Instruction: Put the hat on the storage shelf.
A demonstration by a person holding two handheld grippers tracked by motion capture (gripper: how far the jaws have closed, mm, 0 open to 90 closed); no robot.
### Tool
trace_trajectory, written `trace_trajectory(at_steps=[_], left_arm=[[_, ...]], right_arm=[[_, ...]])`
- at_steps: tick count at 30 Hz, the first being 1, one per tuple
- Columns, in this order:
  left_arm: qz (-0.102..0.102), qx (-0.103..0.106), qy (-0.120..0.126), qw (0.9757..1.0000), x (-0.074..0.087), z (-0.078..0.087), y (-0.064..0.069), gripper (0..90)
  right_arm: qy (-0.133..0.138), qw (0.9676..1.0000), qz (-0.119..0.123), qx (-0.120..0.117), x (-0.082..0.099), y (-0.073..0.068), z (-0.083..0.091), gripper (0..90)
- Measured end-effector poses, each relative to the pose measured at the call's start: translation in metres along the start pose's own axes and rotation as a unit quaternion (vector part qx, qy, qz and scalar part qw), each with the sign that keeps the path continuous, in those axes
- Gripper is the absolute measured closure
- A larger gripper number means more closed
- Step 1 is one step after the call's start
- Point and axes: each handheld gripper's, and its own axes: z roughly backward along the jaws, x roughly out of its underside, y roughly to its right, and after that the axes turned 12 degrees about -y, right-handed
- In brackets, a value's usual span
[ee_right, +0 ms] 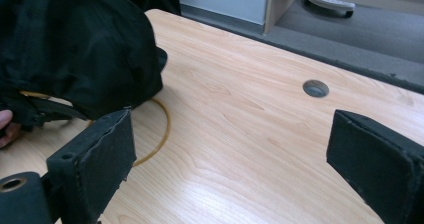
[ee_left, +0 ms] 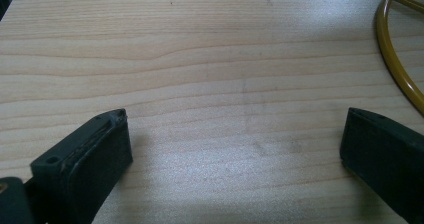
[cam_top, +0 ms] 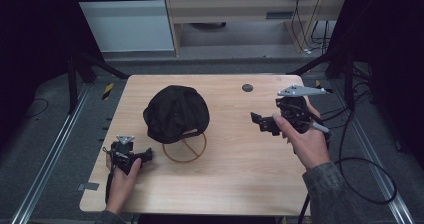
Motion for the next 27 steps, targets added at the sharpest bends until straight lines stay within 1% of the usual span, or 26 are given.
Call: trace_trajectory(at_steps=[2, 3, 6, 8, 9, 12, 13, 14, 18, 19, 21, 22, 24, 25, 27], left_arm=[[0.000, 0.000, 0.000, 1.0000, 0.000, 0.000, 0.000, 0.0], [0.000, 0.000, 0.000, 1.0000, 0.000, 0.000, 0.000, 0.0], [0.000, 0.000, 0.000, 1.0000, 0.000, 0.000, 0.000, 0.0], [0.000, 0.000, 0.000, 1.0000, 0.000, 0.000, 0.000, 0.0], [0.000, 0.000, 0.000, 1.0000, 0.000, 0.000, 0.000, 0.0], [0.000, 0.000, 0.000, 1.0000, 0.000, 0.000, 0.000, 0.0], [0.000, 0.000, 0.000, 1.0000, 0.000, 0.000, 0.000, 0.0], [0.000, 0.000, 0.000, 1.0000, 0.000, 0.000, 0.000, 0.0], [0.000, 0.000, 0.000, 1.0000, 0.000, 0.000, 0.000, 0.0], [0.000, 0.000, 0.000, 1.0000, 0.000, 0.000, 0.000, 0.0], [0.000, 0.000, 0.000, 1.0000, 0.000, 0.000, 0.000, 0.0], [0.000, 0.000, 0.000, 1.0000, 0.000, 0.000, 0.000, 0.0], [0.000, 0.000, 0.000, 1.0000, 0.000, 0.000, 0.000, 0.0], [0.000, 0.000, 0.000, 1.0000, 0.000, 0.000, 0.000, 0.0], [0.000, 0.000, 0.000, 1.0000, 0.000, 0.000, 0.000, 0.0]], right_arm=[[0.000, 1.0000, -0.002, 0.000, 0.003, 0.001, 0.000, 5.9], [-0.004, 1.0000, -0.004, 0.004, 0.009, 0.003, -0.002, 6.4], [-0.007, 0.9999, -0.007, 0.008, 0.015, 0.005, -0.004, 6.8], [-0.009, 0.9998, -0.017, 0.010, 0.024, 0.006, -0.009, 8.0], [-0.012, 0.9997, -0.016, 0.010, 0.028, 0.007, -0.012, 8.0], [-0.016, 0.9995, -0.025, 0.013, 0.042, 0.009, -0.019, 9.1], [-0.017, 0.9994, -0.026, 0.012, 0.044, 0.009, -0.020, 9.1], [-0.017, 0.9994, -0.026, 0.012, 0.044, 0.009, -0.020, 9.1], [-0.023, 0.9993, -0.028, 0.010, 0.055, 0.009, -0.026, 9.1], [-0.028, 0.9991, -0.030, 0.009, 0.061, 0.009, -0.031, 9.1], [-0.029, 0.9991, -0.029, 0.008, 0.064, 0.010, -0.034, 9.1], [-0.034, 0.9990, -0.025, 0.011, 0.069, 0.011, -0.039, 9.1], [-0.036, 0.9990, -0.025, 0.013, 0.072, 0.011, -0.041, 9.2], [-0.039, 0.9987, -0.027, 0.017, 0.078, 0.012, -0.046, 9.6], [-0.041, 0.9987, -0.022, 0.021, 0.083, 0.012, -0.051, 10.8]])
